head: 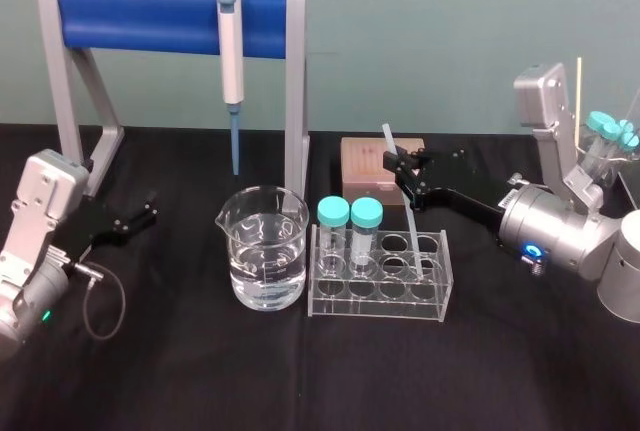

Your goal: Pick up the stirring rod with one hand, then place it down.

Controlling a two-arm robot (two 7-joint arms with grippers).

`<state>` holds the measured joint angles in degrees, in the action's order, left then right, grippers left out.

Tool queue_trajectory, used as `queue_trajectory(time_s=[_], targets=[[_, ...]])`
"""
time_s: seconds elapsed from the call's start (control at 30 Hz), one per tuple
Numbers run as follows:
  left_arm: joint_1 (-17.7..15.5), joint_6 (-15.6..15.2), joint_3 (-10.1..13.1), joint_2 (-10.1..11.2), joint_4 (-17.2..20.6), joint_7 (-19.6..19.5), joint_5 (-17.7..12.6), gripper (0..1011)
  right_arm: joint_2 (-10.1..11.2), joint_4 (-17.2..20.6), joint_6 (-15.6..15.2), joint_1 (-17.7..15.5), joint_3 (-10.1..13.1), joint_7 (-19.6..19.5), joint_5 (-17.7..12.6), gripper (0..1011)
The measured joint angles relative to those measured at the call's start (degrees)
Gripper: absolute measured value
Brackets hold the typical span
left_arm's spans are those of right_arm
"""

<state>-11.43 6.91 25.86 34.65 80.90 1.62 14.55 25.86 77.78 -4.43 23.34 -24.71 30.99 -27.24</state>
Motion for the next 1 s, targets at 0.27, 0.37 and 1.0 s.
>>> queue_trajectory(time_s=[0.27, 0.37, 1.0], targets=[[0.0, 0.0, 0.0, 0.0, 0.0, 0.0, 0.0, 1000, 0.3, -0.3, 5.6, -1.2, 0.4, 0.7, 0.5, 70], [0.0, 0.0, 0.0, 0.0, 0.0, 0.0, 0.0, 1000, 0.4, -0.6, 7.5, -1.7, 0.7, 0.9, 1.0, 70], [0.0, 0.0, 0.0, 0.0, 0.0, 0.0, 0.0, 1000, -0.7, -0.6, 11.6, -3.7, 3.6, 2.2, -1.6, 70]])
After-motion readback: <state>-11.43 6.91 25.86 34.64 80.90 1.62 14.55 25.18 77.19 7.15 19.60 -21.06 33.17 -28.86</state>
